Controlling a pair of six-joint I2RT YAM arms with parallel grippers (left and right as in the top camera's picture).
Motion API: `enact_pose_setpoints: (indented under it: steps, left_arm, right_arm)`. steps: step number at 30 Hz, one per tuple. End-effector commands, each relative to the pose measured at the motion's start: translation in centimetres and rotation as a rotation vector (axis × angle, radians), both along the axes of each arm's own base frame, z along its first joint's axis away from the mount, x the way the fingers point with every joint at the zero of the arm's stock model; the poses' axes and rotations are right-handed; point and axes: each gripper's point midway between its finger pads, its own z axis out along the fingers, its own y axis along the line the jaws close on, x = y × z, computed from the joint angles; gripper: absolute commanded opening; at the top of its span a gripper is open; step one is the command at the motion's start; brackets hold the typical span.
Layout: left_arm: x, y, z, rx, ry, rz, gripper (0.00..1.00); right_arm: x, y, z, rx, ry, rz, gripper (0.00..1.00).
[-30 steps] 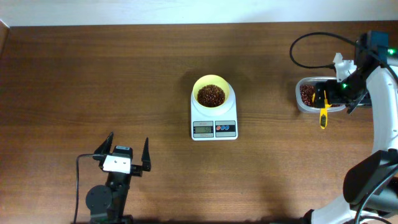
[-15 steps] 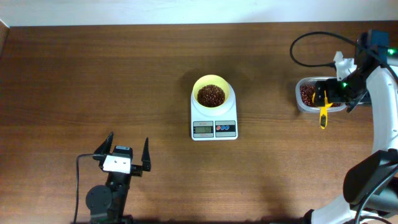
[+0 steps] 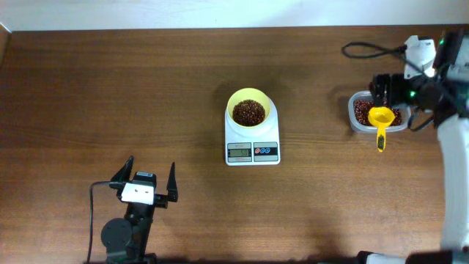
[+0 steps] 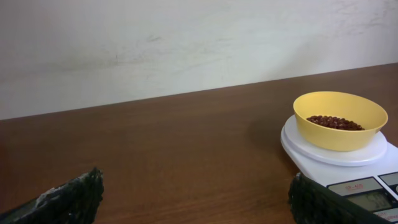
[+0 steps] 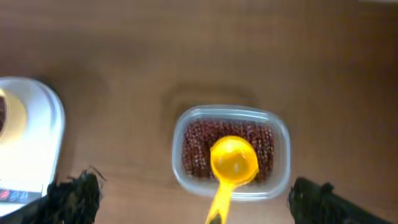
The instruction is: Scoop item into bowl and weigh 50g on scale
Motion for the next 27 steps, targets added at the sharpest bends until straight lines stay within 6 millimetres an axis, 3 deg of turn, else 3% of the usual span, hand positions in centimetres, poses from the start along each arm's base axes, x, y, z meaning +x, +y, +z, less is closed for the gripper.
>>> enact_pose_setpoints:
  steps: [1,4,10,14,18,23,27]
  left_arm:
    - [0.0,0.1,0.0,0.013,-0.002,0.005,0.99]
    - [0.0,0.1,0.0,0.013,-0.002,0.005,0.99]
    - [0.0,0.1,0.0,0.013,-0.002,0.005,0.99]
    - [0.0,0.1,0.0,0.013,-0.002,0.005,0.99]
    - [0.0,0.1,0.0,0.013,-0.002,0.005,0.99]
    - [0.0,0.1,0.0,0.013,-0.002,0.005,0.99]
    - [0.0,0.1,0.0,0.013,-0.002,0.005,0.99]
  right_arm:
    - [-1.1,3.4,-0.2,0.042,-0.131,0.094,0.99]
    - [-2.3,5.2,-0.1,0.048,-0.278,0.154,0.99]
    - [-4.6,5.5,1.5,0.098,-0.65,0.093,0.99]
    - [-7.6,5.7,1.2,0.098,-0.861,0.092,0.99]
    - [-10.3,6.0,-1.2,0.089,-0.907,0.094,0.99]
    - [-12.9,6.1,-6.8,0.111,-0.886,0.069,0.99]
    - [-13.7,5.6,-5.5,0.09,-0.942,0.034,0.99]
